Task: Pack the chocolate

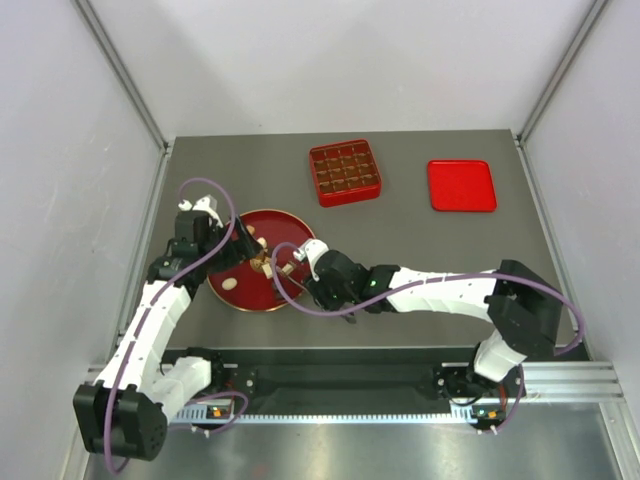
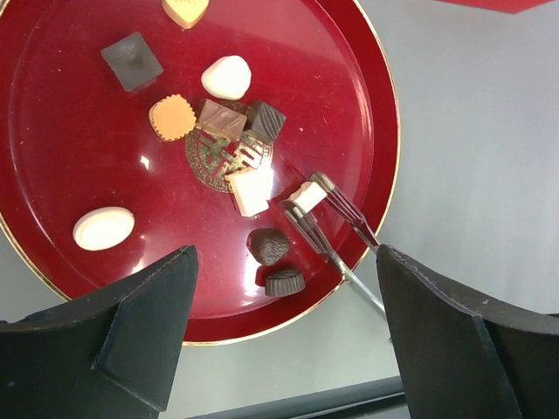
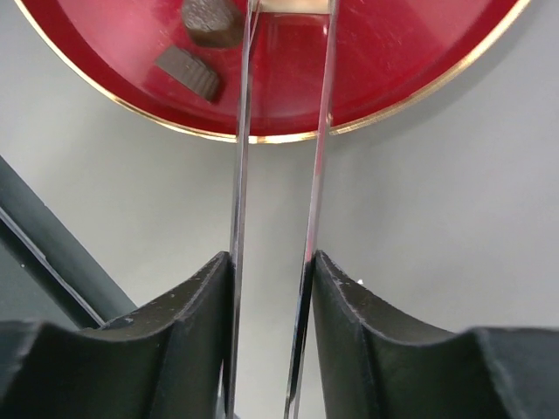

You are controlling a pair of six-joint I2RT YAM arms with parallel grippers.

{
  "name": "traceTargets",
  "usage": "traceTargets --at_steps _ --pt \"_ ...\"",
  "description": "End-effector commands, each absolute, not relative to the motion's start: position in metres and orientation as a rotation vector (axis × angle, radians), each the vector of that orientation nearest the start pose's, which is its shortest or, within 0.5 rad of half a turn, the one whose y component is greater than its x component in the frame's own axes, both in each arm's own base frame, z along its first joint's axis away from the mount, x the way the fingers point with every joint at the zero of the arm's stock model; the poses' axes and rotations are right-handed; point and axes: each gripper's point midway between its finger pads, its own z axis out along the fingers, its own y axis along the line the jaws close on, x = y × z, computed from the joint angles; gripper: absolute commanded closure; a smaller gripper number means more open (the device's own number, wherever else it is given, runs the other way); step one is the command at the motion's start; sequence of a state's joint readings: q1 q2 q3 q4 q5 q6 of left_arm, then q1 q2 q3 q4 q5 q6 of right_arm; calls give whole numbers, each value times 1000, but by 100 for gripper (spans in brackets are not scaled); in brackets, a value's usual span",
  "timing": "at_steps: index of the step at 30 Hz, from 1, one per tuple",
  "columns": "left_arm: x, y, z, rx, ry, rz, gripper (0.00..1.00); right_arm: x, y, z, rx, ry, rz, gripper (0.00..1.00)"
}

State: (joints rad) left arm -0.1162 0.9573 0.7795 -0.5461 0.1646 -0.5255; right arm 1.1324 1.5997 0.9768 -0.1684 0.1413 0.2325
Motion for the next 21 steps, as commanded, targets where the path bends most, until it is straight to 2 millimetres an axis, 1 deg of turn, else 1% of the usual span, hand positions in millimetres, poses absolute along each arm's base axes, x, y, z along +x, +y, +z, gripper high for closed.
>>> traceTargets --at_steps 1,6,9,10,12,13,14,15,18,19,20,21 --pt "276 -84 176 -342 2247 -521 12 190 377 128 -914 2111 550 61" --pt "274 -83 177 -341 2243 -505 12 200 373 159 -838 2096 565 66" --pt "273 -86 180 -330 2244 -512 12 214 363 176 -765 2117 569 68" --pt "273 -86 181 -327 2240 -514 12 216 358 179 -756 2124 563 68" --pt "272 -85 179 -326 2242 -503 12 225 351 193 -720 2109 564 69" --pt "271 -84 180 -326 2238 -495 12 237 345 204 -675 2101 563 69" --pt "270 -84 179 -324 2241 -490 12 242 337 210 -656 2105 551 69" --pt "269 -84 179 -320 2240 -490 12 259 327 222 -597 2095 540 69" --pt "267 -85 179 -307 2239 -490 12 284 305 235 -527 2089 494 69" --pt "266 -86 182 -296 2226 -494 12 302 292 243 -473 2077 470 69" --pt "265 -86 180 -290 2226 -496 12 313 286 244 -464 2073 443 69" --pt "264 -87 183 -278 2212 -501 12 331 275 253 -419 2056 421 69"
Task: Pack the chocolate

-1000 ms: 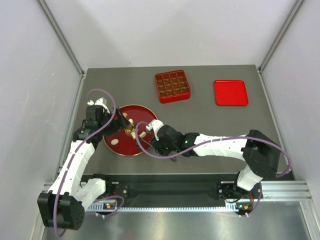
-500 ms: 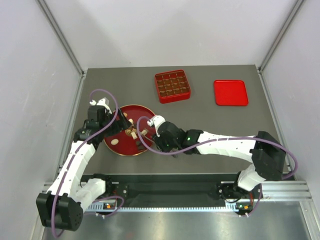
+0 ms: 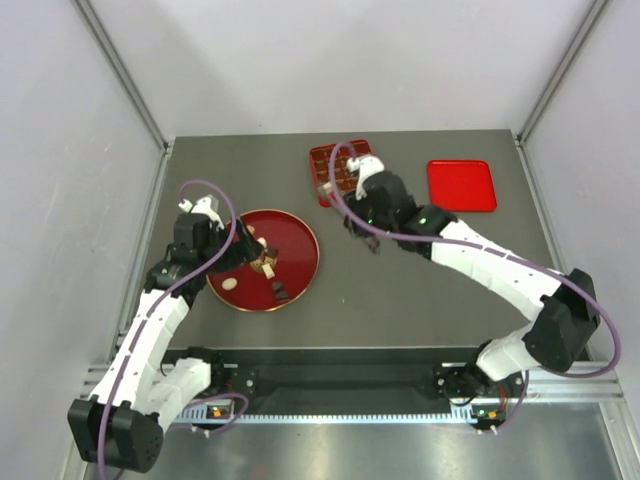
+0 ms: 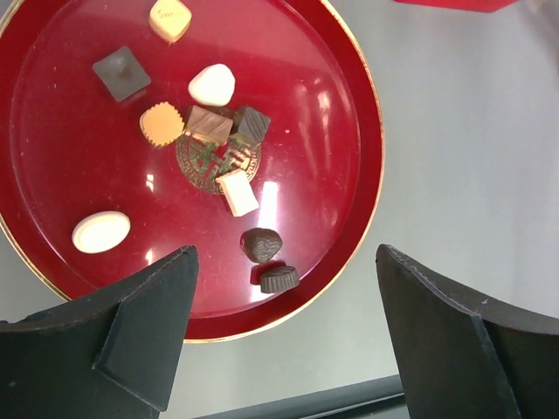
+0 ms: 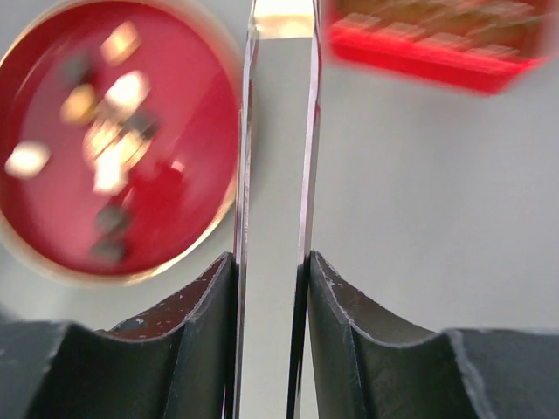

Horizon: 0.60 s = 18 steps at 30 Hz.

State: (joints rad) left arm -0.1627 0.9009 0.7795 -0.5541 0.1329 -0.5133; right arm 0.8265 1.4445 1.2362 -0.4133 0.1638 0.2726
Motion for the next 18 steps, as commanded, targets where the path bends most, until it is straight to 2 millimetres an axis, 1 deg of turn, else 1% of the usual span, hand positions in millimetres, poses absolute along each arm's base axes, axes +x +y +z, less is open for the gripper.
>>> traceTargets --at_steps 1,2,3,4,5,6,7,8,9,10,11,12,13,14,15,16,18 --pt "263 -87 183 -269 2211 -500 12 341 271 257 -405 2049 406 69" --pt "261 -89 182 -261 2217 -509 12 352 271 250 -405 2063 385 69" --pt "260 -90 181 -254 2222 -514 12 368 264 261 -379 2039 369 69" --pt "260 -91 181 -250 2223 -519 12 378 263 262 -371 2038 359 69" --pt "258 -93 179 -241 2231 -526 12 393 261 250 -372 2060 333 69" --pt "257 -95 178 -233 2236 -535 12 405 264 263 -362 2033 334 69" --pt "257 -96 179 -226 2234 -541 12 417 267 249 -373 2053 313 69" --pt "256 -97 179 -220 2233 -546 12 426 269 249 -372 2052 308 69" --pt "256 -99 179 -212 2238 -555 12 439 270 261 -357 2022 311 69" --pt "256 -99 179 -209 2237 -556 12 449 276 247 -367 2045 305 69" --pt "256 -99 179 -207 2237 -556 12 455 280 246 -382 2039 306 69" --pt "256 -99 179 -206 2237 -555 12 463 285 256 -380 2011 316 69" --pt "257 -99 178 -206 2236 -551 12 470 289 255 -383 2005 316 69" --pt "256 -98 176 -206 2241 -547 12 476 295 240 -402 2027 312 69" --pt "257 -98 176 -206 2241 -547 12 483 300 247 -398 2007 323 69" --pt "257 -99 176 -205 2243 -550 12 489 305 233 -409 2026 319 69" --pt "257 -99 175 -203 2246 -551 12 498 311 231 -412 2012 332 69"
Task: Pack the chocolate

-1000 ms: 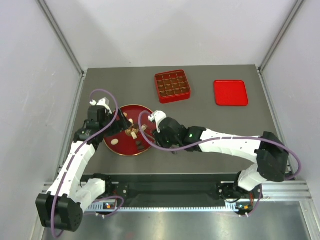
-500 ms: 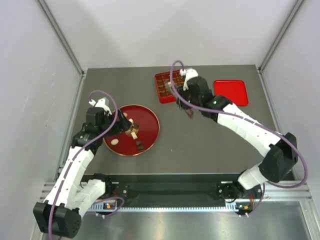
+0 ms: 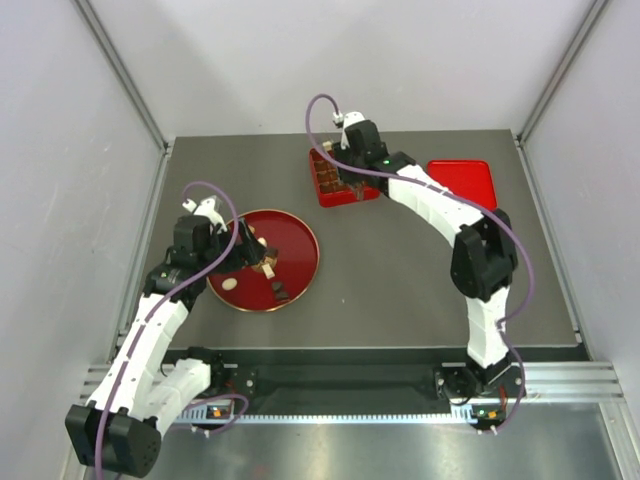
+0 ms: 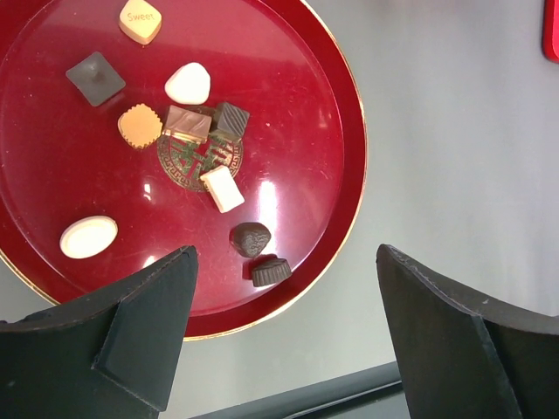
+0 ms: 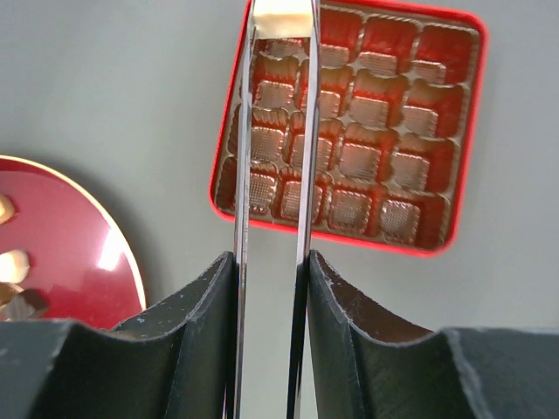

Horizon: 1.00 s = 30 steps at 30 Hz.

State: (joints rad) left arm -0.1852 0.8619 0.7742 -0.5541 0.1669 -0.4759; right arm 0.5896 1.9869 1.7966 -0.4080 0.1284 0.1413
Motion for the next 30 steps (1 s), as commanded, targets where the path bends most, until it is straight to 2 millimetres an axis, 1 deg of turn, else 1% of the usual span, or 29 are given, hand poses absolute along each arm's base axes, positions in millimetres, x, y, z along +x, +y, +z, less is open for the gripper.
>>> traceTargets --at_steps 1,3,4,6,7,9,10,13,16,18,20,22,23,24,25,26,28,30 --pt "257 -99 175 -203 2246 -551 12 501 314 221 -417 2026 327 68" --pt "256 -99 174 -204 2249 -550 12 506 318 216 -419 2020 333 68" --pt "256 -99 174 -202 2251 -550 12 508 319 207 -423 2033 326 68" --pt "256 -100 174 -201 2253 -551 12 511 319 198 -420 2044 320 68" --pt "256 -100 173 -203 2254 -551 12 512 321 190 -424 2054 320 68" --pt "255 -101 173 -200 2255 -553 12 512 326 182 -439 2061 340 67" --pt "255 -100 172 -200 2258 -552 12 513 328 175 -445 2068 345 67" --pt "254 -101 172 -198 2260 -551 12 516 333 168 -457 2066 365 67" --pt "253 -101 172 -199 2259 -540 12 519 335 167 -457 2058 366 66" --pt "253 -102 168 -205 2280 -537 11 522 334 168 -456 2049 356 66" --pt "253 -107 166 -187 2288 -561 12 525 335 173 -462 2029 353 66" --pt "253 -107 167 -183 2285 -563 12 528 335 174 -469 2022 349 66" --pt "253 -107 168 -185 2283 -564 12 531 336 178 -465 2013 351 64" --pt "253 -107 168 -185 2280 -563 12 532 336 178 -464 2011 350 63" --pt "253 -107 169 -184 2276 -564 11 534 337 174 -469 2017 346 62" --pt "253 -107 170 -185 2274 -561 12 536 335 174 -464 2014 335 61" --pt "252 -105 170 -196 2278 -549 11 538 333 168 -465 2024 319 59" --pt "253 -103 169 -206 2278 -536 11 539 330 167 -459 2028 301 57"
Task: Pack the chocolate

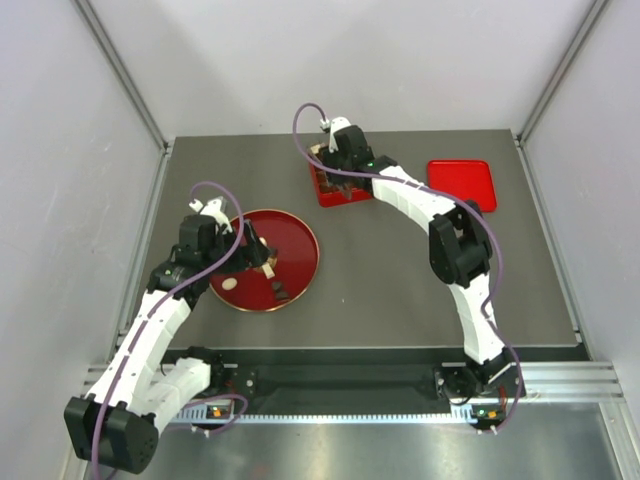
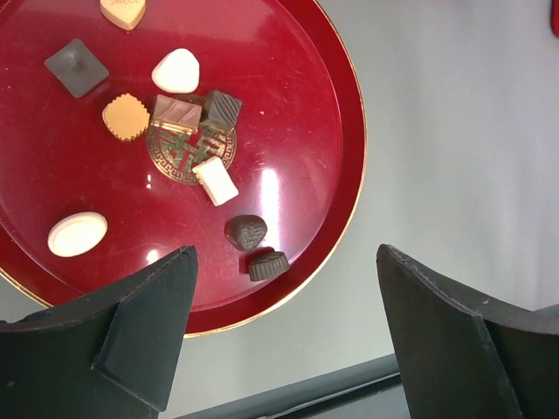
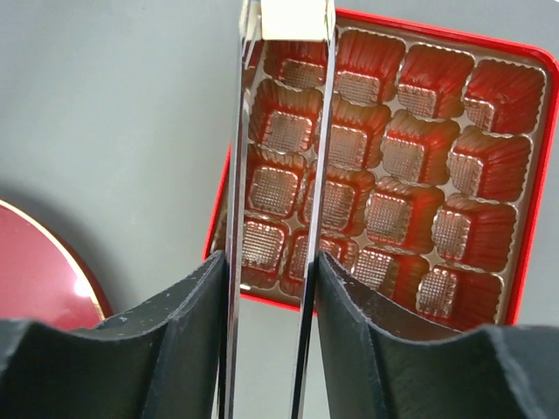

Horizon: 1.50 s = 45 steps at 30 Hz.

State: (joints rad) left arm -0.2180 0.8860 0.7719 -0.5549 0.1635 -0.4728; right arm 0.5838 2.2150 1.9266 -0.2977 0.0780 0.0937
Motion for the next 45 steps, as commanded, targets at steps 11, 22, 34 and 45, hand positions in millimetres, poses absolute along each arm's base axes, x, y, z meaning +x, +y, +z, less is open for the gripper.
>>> traceTargets --at_steps 11,22,34,45 --pt "254 -100 170 -216 2275 -516 11 538 327 191 -447 1990 306 55" --pt "255 -98 176 -211 2246 -503 11 469 338 269 -543 1911 366 57" --pt "255 -81 186 -299 2199 -420 11 262 399 185 -888 2020 538 57" --pt "253 -80 190 -308 2176 -428 11 251 405 146 -941 2046 553 58"
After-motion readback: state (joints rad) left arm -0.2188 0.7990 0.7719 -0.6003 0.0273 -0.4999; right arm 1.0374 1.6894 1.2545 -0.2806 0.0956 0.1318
